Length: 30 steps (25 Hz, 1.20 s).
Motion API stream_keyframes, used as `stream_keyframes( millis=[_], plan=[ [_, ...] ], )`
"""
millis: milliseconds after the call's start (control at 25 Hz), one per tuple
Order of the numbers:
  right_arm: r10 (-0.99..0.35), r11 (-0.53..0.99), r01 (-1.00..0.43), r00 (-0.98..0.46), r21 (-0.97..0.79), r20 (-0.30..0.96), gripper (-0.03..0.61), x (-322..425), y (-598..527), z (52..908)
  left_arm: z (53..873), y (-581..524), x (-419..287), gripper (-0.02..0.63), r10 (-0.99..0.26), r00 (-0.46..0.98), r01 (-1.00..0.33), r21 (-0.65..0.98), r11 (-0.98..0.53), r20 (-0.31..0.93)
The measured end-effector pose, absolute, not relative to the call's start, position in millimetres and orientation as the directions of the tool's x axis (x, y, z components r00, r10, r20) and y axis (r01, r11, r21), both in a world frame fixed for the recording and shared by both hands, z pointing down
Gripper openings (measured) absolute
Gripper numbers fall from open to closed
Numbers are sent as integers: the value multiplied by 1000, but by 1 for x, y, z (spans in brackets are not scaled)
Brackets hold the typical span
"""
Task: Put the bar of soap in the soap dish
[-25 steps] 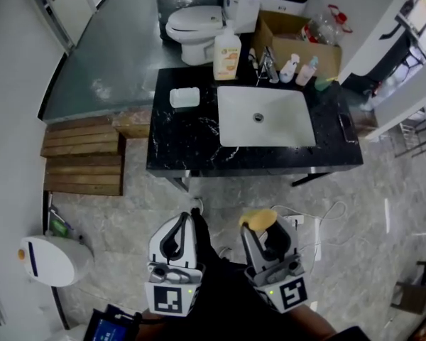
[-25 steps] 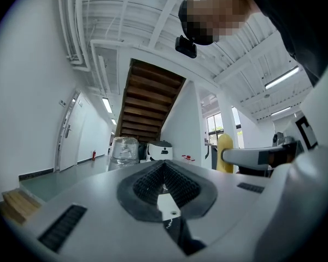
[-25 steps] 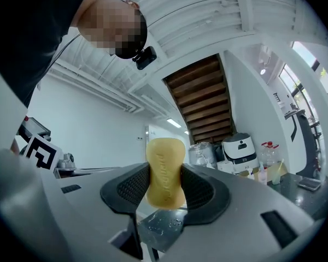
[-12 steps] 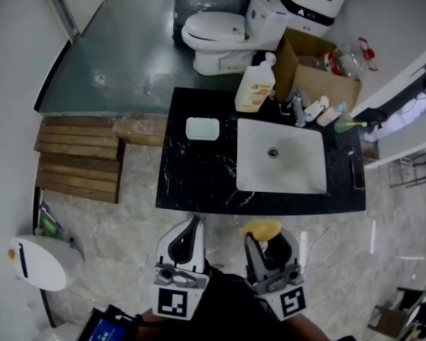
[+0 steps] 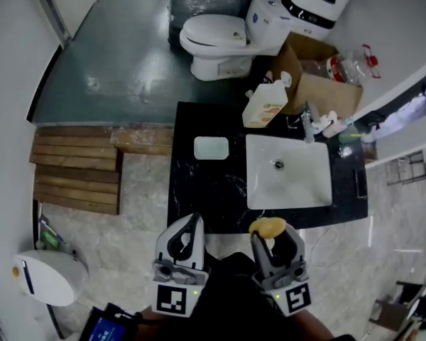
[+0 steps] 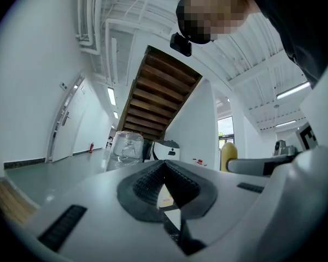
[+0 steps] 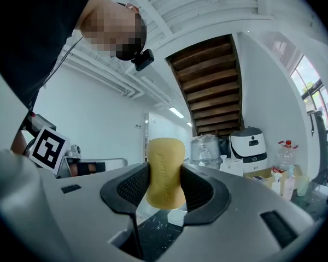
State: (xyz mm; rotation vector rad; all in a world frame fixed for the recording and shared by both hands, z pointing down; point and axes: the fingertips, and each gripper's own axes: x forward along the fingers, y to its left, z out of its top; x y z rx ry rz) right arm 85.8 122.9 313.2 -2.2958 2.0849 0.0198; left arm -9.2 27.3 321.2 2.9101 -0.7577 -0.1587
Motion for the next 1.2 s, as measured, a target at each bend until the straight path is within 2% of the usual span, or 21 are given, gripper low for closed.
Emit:
stream_keyframes(
  millis=[720, 1200],
  plan=[
    [-997, 58, -997, -56, 48, 51, 172, 100, 67, 335, 328, -10, -8, 2, -584, 812, -569, 197, -798, -19],
    [-973, 212, -963, -193, 164, 125, 172, 123, 18, 346, 322, -23, 14, 2, -631, 774, -618, 158, -770, -51]
  ],
)
